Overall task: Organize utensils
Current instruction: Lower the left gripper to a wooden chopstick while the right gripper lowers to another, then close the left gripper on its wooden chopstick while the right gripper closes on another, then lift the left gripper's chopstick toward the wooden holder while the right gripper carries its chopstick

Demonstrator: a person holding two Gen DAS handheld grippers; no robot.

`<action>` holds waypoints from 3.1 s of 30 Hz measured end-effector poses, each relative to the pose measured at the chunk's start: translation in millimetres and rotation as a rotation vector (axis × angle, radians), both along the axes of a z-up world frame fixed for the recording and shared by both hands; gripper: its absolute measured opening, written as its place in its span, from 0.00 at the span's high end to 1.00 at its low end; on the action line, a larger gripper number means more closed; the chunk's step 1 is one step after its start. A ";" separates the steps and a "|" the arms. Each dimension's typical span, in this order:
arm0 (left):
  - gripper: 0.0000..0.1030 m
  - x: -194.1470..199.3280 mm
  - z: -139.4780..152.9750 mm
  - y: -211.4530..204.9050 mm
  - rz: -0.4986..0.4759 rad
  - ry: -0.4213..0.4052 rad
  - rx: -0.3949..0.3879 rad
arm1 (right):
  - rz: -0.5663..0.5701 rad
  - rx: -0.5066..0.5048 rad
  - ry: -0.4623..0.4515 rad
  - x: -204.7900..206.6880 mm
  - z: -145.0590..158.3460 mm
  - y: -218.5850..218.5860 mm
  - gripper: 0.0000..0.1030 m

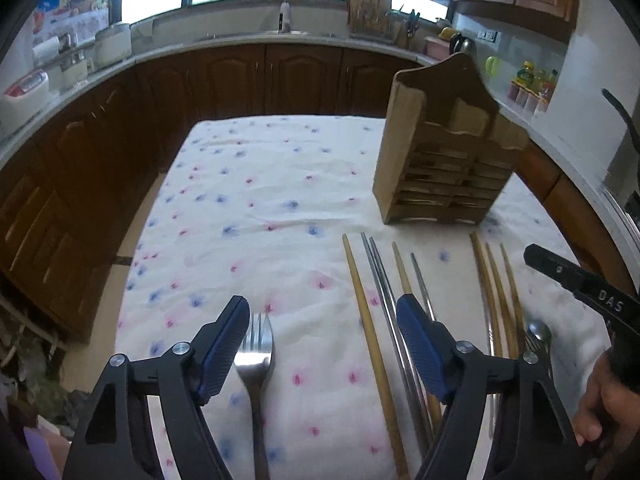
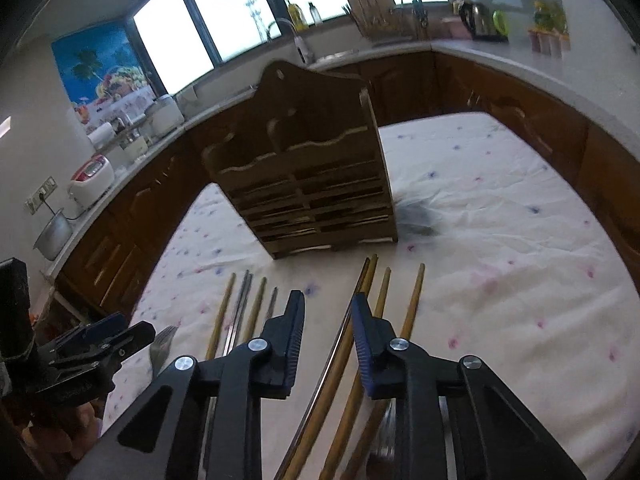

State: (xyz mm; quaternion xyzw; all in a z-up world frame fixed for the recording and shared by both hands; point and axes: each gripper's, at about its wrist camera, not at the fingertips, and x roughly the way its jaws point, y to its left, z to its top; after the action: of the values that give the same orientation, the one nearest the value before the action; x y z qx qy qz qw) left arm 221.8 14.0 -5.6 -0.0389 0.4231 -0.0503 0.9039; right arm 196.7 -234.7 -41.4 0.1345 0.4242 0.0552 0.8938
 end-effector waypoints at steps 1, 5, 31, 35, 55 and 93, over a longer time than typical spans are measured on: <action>0.29 7.3 -2.1 0.5 0.000 0.011 0.003 | -0.002 0.001 0.016 5.3 -3.9 -1.0 0.83; 0.32 33.1 -13.4 -4.3 -0.009 0.040 0.008 | -0.007 0.000 0.076 25.4 -20.2 -1.9 0.90; 0.66 109.7 -66.6 -46.7 -0.098 0.134 0.136 | 0.010 -0.040 0.186 68.9 -46.6 2.8 0.93; 0.92 108.3 -65.3 -51.3 -0.115 0.132 0.126 | 0.022 -0.045 0.185 67.4 -46.2 1.7 0.94; 0.96 21.2 18.6 -4.9 -0.137 -0.029 -0.069 | 0.074 0.076 -0.039 -8.3 32.9 3.2 0.96; 0.96 -73.3 96.6 32.6 -0.129 -0.217 -0.191 | -0.004 0.118 -0.013 2.1 11.6 -25.7 0.71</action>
State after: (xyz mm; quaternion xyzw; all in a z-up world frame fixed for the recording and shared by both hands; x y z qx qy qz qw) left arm 148.5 46.6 91.0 -0.0916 0.3178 -0.1522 0.9314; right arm 198.8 -260.5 -29.8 0.1876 0.4139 0.0794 0.8872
